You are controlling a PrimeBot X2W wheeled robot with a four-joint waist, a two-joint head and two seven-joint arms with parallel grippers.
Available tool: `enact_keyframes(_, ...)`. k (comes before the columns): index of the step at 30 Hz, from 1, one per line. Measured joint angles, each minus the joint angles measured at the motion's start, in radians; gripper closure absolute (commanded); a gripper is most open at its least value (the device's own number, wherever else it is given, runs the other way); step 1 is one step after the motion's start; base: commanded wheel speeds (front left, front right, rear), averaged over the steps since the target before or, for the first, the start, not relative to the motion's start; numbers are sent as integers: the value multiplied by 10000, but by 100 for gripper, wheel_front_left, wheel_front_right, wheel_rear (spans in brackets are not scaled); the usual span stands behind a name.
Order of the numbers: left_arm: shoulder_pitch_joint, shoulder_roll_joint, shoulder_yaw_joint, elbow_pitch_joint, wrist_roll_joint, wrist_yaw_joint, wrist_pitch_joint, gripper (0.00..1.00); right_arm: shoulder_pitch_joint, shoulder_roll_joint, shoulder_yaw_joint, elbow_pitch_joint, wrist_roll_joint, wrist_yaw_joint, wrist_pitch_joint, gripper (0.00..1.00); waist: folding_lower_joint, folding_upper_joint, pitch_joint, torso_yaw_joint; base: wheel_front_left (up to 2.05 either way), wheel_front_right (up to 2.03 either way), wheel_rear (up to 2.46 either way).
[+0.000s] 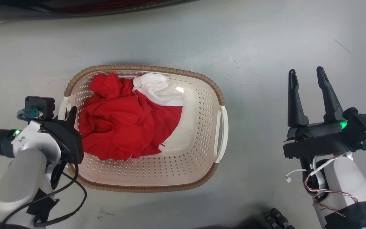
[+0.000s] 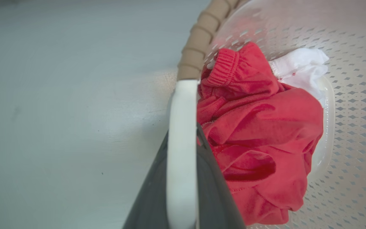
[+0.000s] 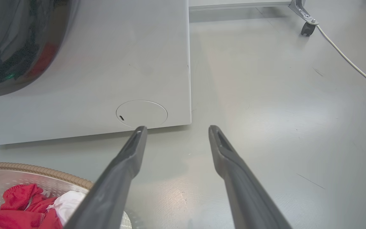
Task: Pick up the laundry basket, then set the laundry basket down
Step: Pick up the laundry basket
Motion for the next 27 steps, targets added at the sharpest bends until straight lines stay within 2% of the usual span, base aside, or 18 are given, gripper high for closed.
enact_keyframes(16, -271, -351, -12, 1093, -265, -88, -161, 100, -39, 61, -249, 286, -82, 128, 0, 0, 0, 0, -197, 116, 0, 0, 0)
enact_keyframes(27, -183, -746, 221, 1902, -991, -113, 353, 100, -41, 123, -357, 364, -163, 219, 0, 0, 0, -1, -531, 314, 0, 0, 0)
